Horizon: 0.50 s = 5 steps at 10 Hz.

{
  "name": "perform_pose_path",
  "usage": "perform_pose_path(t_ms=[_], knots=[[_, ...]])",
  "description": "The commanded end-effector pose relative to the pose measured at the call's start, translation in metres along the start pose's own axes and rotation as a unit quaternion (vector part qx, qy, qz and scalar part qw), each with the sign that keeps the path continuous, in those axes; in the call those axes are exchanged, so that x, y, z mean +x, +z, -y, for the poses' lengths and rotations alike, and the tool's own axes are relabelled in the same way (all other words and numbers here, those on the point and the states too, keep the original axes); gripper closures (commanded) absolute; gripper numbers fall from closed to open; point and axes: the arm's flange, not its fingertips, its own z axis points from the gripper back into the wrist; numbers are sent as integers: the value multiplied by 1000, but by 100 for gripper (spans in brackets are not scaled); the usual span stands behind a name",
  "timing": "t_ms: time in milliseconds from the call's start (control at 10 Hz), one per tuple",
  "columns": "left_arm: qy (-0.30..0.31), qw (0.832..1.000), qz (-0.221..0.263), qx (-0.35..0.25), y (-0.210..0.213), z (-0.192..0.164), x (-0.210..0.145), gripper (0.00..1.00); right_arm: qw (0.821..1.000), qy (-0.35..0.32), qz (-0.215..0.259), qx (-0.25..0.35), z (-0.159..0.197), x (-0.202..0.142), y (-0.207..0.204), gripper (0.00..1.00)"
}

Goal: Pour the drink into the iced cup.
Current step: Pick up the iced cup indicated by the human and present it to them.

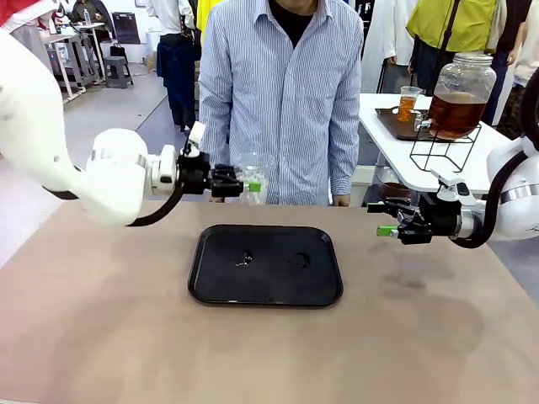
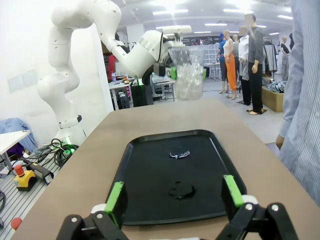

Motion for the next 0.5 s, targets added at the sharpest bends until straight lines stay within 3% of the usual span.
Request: perform_pose_path(t_ms=[0, 400], knots=[[0, 1000, -3, 8, -4, -5, 13, 40, 1000, 1, -1, 1, 2, 3, -1, 0], [-3, 1000, 0, 4, -1, -2, 12, 40, 1000, 1, -1, 1, 2, 3, -1, 0]])
